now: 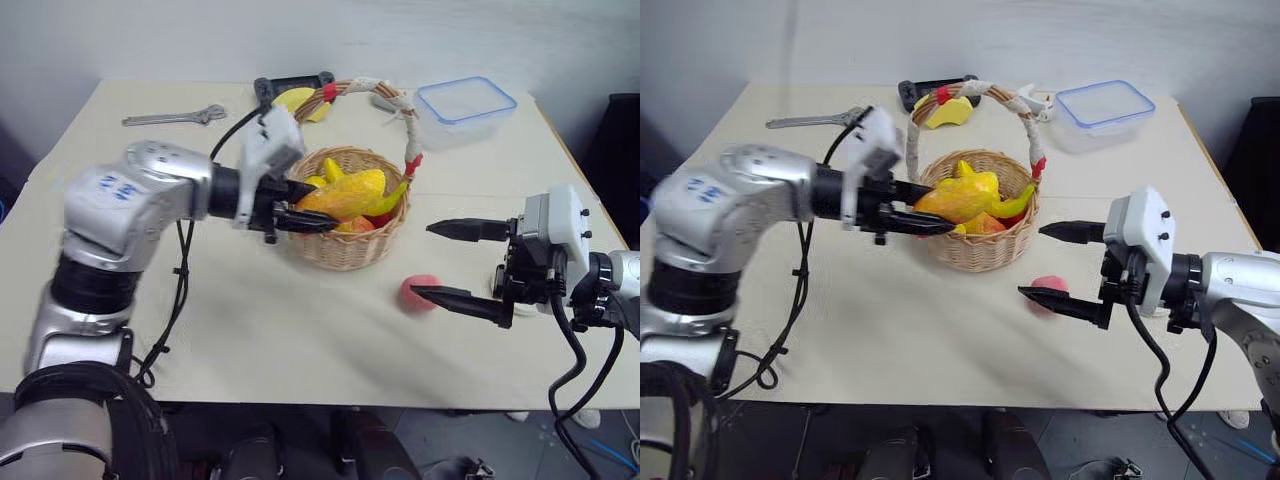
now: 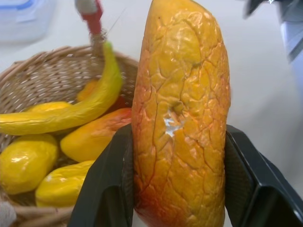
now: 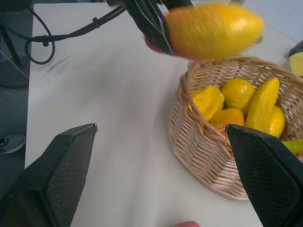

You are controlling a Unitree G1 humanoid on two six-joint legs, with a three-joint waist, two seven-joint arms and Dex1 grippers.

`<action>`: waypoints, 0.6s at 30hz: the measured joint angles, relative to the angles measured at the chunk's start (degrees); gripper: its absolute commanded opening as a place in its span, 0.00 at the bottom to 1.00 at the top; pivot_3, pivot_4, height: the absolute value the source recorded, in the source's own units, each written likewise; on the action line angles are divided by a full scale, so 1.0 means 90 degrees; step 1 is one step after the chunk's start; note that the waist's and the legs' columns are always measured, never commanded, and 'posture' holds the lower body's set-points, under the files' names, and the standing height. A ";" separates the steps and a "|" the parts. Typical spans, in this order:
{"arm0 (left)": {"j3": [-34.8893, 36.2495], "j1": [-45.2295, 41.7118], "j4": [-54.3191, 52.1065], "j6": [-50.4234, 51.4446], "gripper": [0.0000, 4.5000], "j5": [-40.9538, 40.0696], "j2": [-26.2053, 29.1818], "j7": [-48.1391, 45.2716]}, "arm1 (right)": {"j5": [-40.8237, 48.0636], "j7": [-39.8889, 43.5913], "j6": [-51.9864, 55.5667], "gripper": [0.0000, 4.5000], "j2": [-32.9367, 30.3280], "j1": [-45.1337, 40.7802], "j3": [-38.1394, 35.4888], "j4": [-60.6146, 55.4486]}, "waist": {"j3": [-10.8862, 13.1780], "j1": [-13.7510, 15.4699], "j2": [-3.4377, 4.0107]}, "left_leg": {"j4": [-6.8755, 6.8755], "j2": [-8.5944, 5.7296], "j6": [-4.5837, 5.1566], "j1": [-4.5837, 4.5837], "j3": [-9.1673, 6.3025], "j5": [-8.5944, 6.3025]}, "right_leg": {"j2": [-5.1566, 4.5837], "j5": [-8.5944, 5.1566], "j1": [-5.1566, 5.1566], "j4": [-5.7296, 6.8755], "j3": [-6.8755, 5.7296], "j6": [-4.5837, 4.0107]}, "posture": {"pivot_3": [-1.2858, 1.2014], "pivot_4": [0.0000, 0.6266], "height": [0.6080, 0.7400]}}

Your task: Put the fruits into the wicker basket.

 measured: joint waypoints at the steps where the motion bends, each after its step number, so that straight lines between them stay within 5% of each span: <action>1: -0.0144 0.0000 0.0156 -0.0129 0.43 0.0253 -0.0122 0.0188 | -0.0004 -0.0044 0.0001 1.00 0.0009 0.0011 0.0002 -0.0005 | 0.0000 -0.0005 0.0000 | -0.0001 0.0002 -0.0002 -0.0002 0.0002 0.0001 | 0.0002 0.0000 -0.0007 0.0002 0.0001 0.0000 | 0.52 0.24 1.00; 7: -0.0242 -0.0003 0.0511 -0.0533 0.43 0.0801 -0.0643 0.0557 | -0.0125 -0.0316 -0.0001 1.00 0.0009 0.0051 0.0001 -0.0009 | 0.0000 0.0010 0.0000 | 0.0006 0.0007 -0.0010 -0.0002 0.0004 0.0002 | 0.0004 -0.0003 -0.0011 0.0016 0.0002 -0.0005 | 0.52 0.24 1.00; 15: 0.0285 -0.0009 0.0689 -0.0551 0.99 0.0719 -0.0886 0.0519 | -0.0229 -0.0545 -0.0002 1.00 0.0010 0.0212 -0.0020 -0.0006 | 0.0000 0.0009 0.0001 | 0.0005 0.0006 -0.0014 0.0003 0.0005 0.0006 | 0.0004 -0.0003 -0.0012 0.0032 0.0003 -0.0005 | 0.52 0.24 1.00; 18: 0.0810 0.0015 0.0665 -0.0652 0.99 0.0312 -0.0901 0.0188 | -0.0442 -0.0544 -0.0015 1.00 -0.0014 0.0639 -0.0175 0.0002 | 0.0000 0.0011 0.0001 | 0.0005 0.0005 -0.0013 0.0002 0.0008 0.0006 | 0.0003 -0.0004 -0.0012 0.0030 0.0003 -0.0004 | 0.52 0.24 1.00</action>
